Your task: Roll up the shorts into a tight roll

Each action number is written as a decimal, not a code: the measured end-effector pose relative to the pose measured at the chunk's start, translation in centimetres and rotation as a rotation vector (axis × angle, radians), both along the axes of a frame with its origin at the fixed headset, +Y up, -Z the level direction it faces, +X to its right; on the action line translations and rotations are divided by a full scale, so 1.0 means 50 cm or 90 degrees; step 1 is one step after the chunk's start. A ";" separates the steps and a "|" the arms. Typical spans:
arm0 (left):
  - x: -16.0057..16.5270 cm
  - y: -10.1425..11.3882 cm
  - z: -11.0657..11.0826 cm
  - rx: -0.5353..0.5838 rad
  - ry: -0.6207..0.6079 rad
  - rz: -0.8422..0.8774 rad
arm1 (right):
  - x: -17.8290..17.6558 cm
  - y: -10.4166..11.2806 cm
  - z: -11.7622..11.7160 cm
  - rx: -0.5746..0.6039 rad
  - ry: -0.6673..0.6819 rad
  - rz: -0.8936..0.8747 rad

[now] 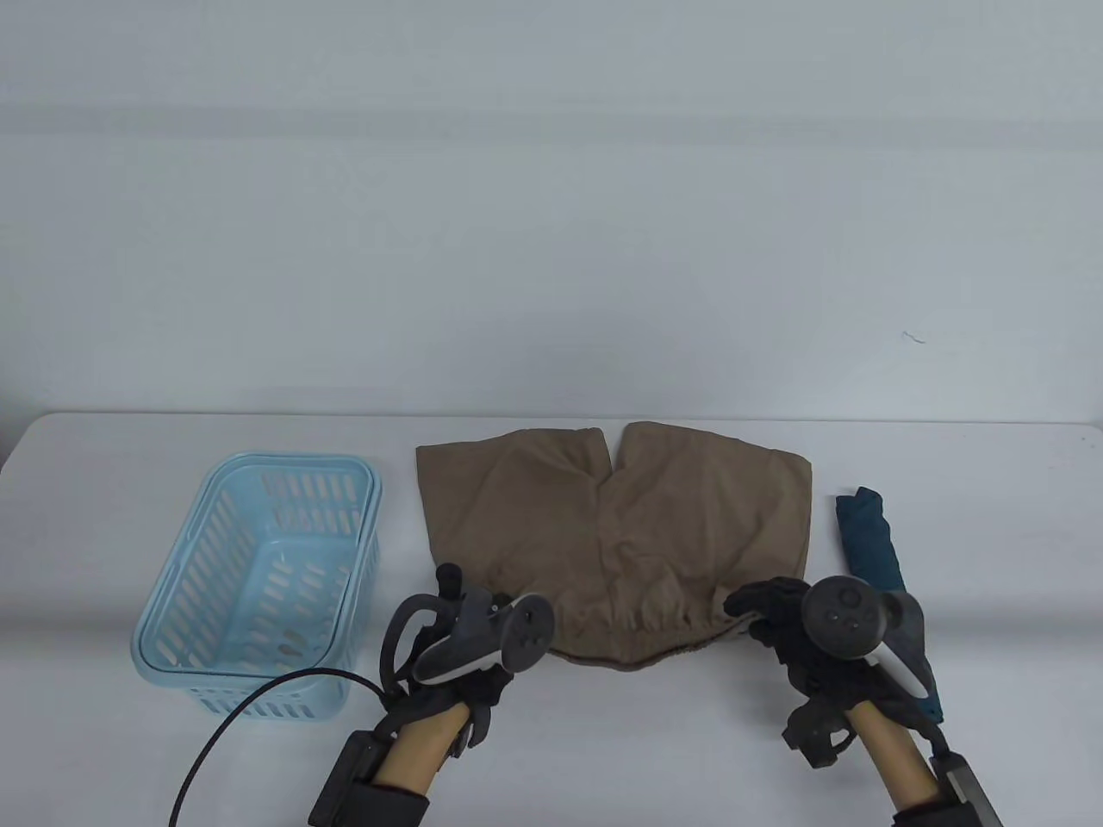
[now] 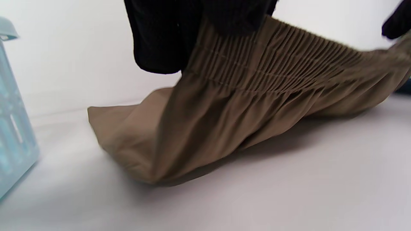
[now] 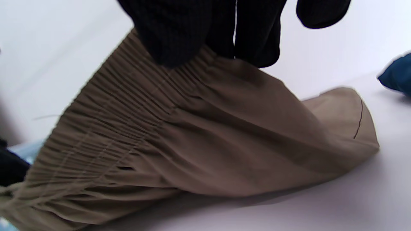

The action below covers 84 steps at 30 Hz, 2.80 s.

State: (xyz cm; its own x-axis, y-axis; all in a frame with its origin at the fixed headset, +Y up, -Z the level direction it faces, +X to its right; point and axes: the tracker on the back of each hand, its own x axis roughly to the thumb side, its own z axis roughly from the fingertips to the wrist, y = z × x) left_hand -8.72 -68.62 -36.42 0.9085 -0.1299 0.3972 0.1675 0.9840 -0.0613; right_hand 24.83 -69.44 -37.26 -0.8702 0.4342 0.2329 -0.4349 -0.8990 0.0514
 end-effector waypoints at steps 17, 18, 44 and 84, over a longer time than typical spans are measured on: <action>-0.019 -0.138 0.065 -0.264 -0.017 0.032 | -0.013 -0.149 0.075 -0.331 0.130 0.190; -0.020 -0.140 0.065 -0.259 -0.017 0.040 | -0.016 -0.148 0.078 -0.333 0.131 0.175; -0.001 -0.131 0.070 -0.239 -0.012 0.008 | -0.036 -0.142 0.092 -0.358 0.137 0.139; 0.206 -0.185 -0.283 -0.307 0.092 0.061 | -0.314 -0.168 0.091 -0.266 0.225 0.232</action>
